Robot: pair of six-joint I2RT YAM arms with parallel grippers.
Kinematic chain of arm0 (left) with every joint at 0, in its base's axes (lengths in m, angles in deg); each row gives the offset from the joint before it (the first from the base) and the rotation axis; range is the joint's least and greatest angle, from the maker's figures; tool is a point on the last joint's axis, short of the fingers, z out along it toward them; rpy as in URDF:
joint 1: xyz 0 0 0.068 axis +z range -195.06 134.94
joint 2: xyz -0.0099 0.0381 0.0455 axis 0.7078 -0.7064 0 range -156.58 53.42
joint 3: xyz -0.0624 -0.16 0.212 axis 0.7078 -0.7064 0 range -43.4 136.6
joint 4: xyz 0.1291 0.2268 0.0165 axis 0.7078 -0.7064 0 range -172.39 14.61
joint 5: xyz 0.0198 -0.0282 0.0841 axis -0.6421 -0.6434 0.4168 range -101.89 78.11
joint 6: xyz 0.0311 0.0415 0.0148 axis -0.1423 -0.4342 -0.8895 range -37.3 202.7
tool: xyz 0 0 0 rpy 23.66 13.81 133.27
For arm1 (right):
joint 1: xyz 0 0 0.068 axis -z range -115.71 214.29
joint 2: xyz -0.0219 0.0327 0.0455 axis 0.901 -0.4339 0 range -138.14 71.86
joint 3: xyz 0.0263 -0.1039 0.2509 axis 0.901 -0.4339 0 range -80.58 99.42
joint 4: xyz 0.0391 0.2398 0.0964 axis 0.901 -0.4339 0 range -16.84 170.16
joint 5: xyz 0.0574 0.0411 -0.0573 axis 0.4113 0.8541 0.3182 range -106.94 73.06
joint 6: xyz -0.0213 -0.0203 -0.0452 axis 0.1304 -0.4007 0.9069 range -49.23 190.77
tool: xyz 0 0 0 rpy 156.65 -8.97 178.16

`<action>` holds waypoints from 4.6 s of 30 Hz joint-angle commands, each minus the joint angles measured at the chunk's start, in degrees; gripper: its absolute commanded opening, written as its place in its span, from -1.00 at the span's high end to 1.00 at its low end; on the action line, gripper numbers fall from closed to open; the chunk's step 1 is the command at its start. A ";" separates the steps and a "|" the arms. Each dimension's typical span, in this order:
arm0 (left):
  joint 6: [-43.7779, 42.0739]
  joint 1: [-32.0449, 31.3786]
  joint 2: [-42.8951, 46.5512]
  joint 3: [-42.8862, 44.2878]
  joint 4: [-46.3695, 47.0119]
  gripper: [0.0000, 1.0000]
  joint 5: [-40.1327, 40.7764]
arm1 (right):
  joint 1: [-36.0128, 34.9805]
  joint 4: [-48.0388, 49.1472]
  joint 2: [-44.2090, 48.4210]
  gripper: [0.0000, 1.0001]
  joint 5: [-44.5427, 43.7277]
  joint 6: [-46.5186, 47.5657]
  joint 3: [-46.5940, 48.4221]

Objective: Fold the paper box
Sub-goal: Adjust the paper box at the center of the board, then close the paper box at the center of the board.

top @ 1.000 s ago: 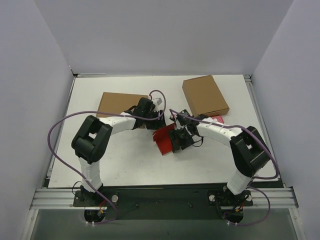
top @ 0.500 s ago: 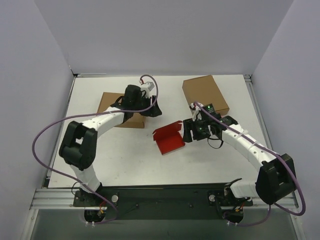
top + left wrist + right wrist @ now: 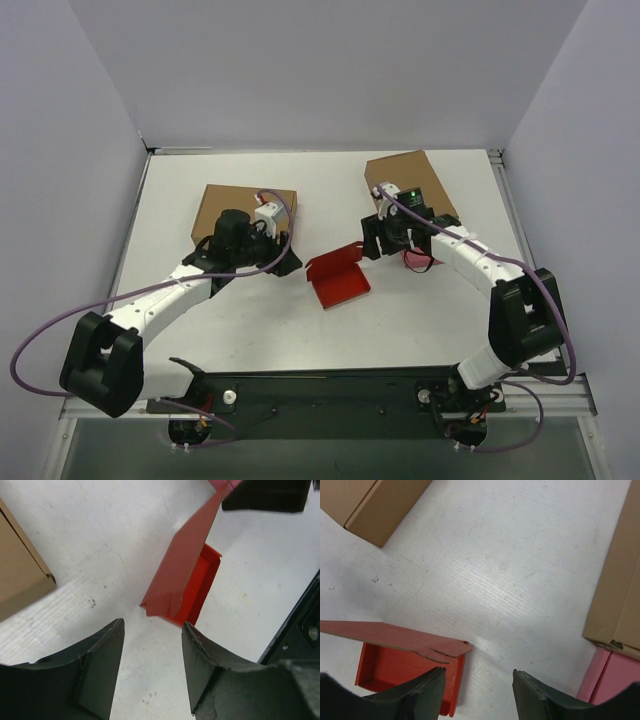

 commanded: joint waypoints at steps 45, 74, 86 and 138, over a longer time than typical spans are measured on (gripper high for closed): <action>-13.83 -4.95 -13.70 8.93 -5.19 1.00 -12.39 | 1.94 -6.39 -1.78 0.01 15.76 1.63 7.94; -17.00 -1.07 -15.02 9.90 -8.27 1.00 -18.31 | -3.33 -13.69 -1.33 0.52 14.98 1.89 6.89; -13.92 -1.16 -14.75 10.77 -5.98 1.00 -11.56 | -7.46 -14.66 -2.21 0.87 4.09 0.39 8.38; 7.96 -16.81 -29.17 9.47 27.15 1.00 35.22 | -17.39 27.44 -6.17 1.00 -40.31 -24.65 -6.73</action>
